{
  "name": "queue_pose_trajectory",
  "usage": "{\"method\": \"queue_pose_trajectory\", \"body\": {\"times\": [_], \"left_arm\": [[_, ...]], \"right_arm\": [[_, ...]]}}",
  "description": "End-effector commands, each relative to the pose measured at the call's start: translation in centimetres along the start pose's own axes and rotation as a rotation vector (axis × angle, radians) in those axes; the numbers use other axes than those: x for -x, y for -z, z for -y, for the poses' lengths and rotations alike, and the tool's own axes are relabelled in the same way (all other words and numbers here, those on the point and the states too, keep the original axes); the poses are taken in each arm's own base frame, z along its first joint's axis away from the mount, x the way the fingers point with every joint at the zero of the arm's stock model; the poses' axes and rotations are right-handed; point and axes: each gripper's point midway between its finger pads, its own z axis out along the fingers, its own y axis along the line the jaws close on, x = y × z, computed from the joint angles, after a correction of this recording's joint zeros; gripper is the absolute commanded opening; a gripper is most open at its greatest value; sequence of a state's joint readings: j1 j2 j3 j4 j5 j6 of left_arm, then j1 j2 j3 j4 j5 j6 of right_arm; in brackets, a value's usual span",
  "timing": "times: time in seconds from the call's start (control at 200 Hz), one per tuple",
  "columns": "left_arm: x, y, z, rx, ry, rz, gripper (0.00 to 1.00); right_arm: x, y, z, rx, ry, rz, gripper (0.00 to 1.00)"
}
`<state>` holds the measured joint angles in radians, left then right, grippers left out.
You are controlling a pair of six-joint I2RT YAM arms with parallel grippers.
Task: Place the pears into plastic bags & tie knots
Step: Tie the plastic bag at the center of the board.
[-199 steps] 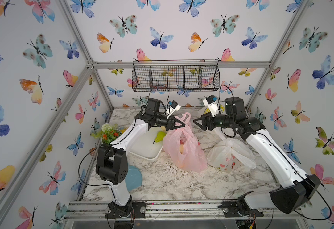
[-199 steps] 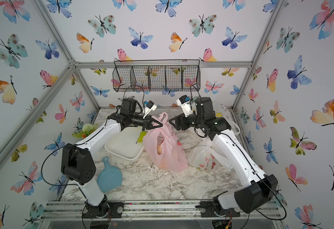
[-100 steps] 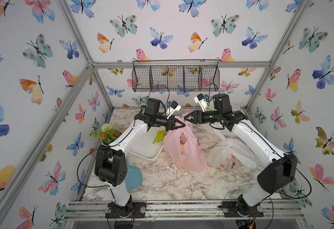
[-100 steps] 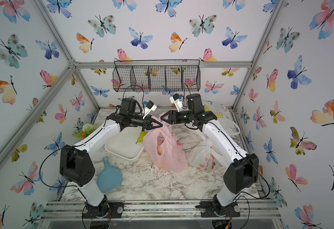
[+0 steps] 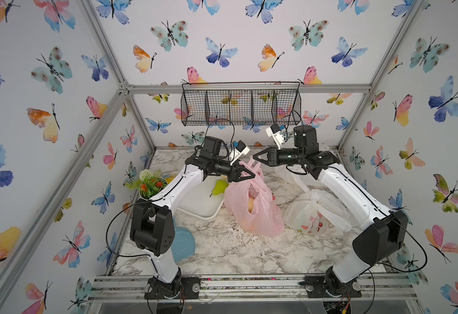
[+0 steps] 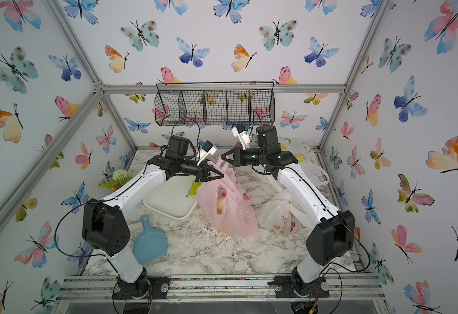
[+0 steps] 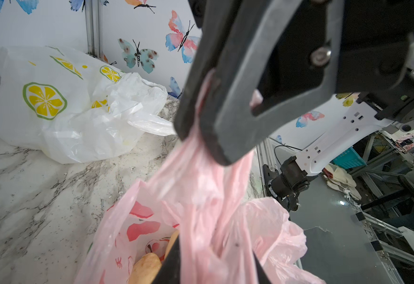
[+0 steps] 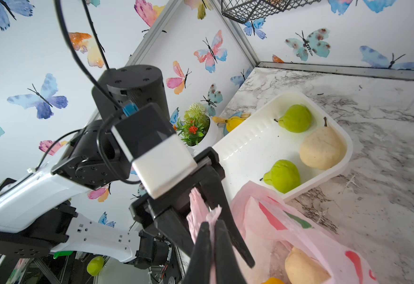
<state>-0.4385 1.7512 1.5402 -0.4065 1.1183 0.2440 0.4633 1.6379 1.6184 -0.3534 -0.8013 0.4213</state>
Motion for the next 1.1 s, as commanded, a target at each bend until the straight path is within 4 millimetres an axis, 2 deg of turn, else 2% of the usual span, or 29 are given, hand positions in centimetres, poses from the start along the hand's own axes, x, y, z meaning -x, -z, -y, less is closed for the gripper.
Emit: {"method": "queue_pose_trajectory", "body": {"times": [0.0, 0.05, 0.2, 0.36, 0.541, 0.661, 0.791, 0.881, 1.031, 1.096], "left_arm": [[-0.7, -0.7, 0.7, -0.011, 0.007, -0.015, 0.28], [-0.6, -0.5, 0.2, 0.007, 0.014, -0.015, 0.25], [-0.1, 0.7, -0.3, 0.03, 0.017, 0.006, 0.21], [-0.1, 0.6, -0.8, 0.034, 0.038, 0.014, 0.16], [0.4, 1.3, -2.0, 0.086, 0.072, 0.032, 0.06], [0.8, 2.1, -2.9, 0.125, 0.089, 0.061, 0.01], [1.6, 2.4, -3.6, 0.162, 0.096, 0.08, 0.0], [2.1, 2.5, -4.1, 0.182, 0.107, 0.09, 0.0], [2.7, 2.7, -4.3, 0.192, 0.116, 0.102, 0.0], [2.8, 2.7, -4.1, 0.191, 0.113, 0.104, 0.0]], "right_arm": [[1.1, 1.0, -1.1, 0.019, 0.044, 0.037, 0.03], [1.1, 1.1, -1.1, 0.009, 0.053, 0.036, 0.03], [1.4, 2.8, -0.5, -0.041, 0.074, 0.051, 0.03], [0.9, 3.2, -0.7, -0.048, 0.072, 0.048, 0.03], [-0.6, 4.5, 0.2, -0.152, 0.099, 0.008, 0.03], [-3.0, 5.3, 0.0, -0.177, 0.107, -0.051, 0.03], [-7.0, 3.8, -2.0, -0.139, 0.12, -0.15, 0.02], [-8.7, 3.4, -2.6, -0.114, 0.083, -0.185, 0.02], [-13.0, 0.1, -4.8, 0.009, -0.024, -0.277, 0.02], [-14.7, -0.7, -4.5, 0.027, -0.071, -0.32, 0.03]]}}
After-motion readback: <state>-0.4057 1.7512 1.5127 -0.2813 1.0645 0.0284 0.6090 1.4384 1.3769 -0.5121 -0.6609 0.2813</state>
